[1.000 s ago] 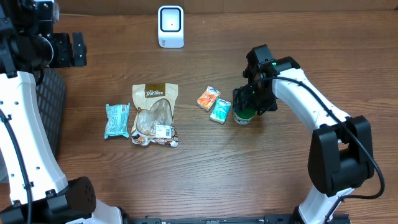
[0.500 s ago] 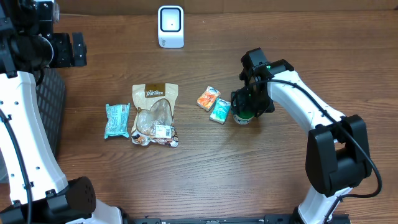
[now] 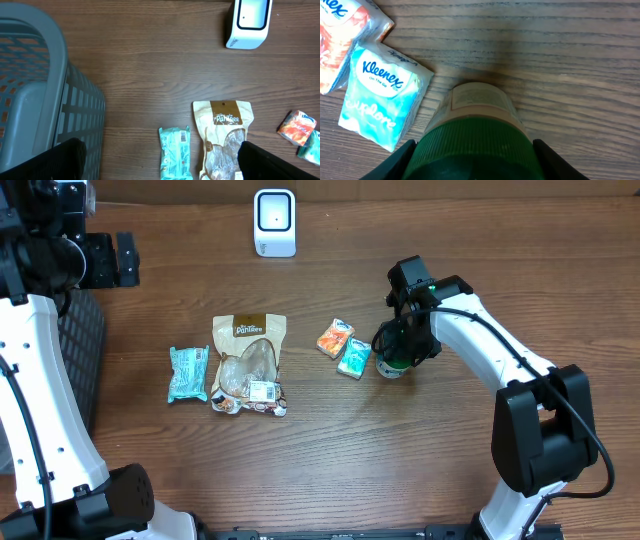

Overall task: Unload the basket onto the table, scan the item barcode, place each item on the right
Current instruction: 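Lower the right gripper around the jar cap and close it, then lift the green-capped jar and carry it to the scanner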

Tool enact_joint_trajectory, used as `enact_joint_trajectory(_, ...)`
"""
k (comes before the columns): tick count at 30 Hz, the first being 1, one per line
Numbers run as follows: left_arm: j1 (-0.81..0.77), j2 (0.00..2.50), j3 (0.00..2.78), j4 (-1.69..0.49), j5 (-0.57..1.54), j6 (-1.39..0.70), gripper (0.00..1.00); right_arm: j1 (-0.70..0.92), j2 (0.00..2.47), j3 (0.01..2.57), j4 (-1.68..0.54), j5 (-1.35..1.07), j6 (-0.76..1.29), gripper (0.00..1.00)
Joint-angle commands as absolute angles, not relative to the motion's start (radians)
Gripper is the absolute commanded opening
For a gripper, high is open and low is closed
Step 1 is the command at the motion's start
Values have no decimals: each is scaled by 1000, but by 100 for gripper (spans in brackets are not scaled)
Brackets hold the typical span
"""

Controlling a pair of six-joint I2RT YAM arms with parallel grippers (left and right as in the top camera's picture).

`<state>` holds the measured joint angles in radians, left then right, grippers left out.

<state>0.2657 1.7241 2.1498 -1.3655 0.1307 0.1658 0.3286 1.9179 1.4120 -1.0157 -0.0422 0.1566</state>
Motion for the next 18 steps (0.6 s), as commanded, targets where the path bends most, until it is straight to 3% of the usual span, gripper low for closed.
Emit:
enact_joint_trajectory(1,268,1720,2170,-1364,127,187,100,325,1913,1431,-1031,-101,156,34)
enact_joint_trajectory(8,268,1720,2170,-1364,127,187,100,297,1854,1577,-1126,-288,146,33)
enact_joint_trajectory(18,268,1720,2170,-1364,127,187,99,289,1812,1726,-1091,-967,9,31)
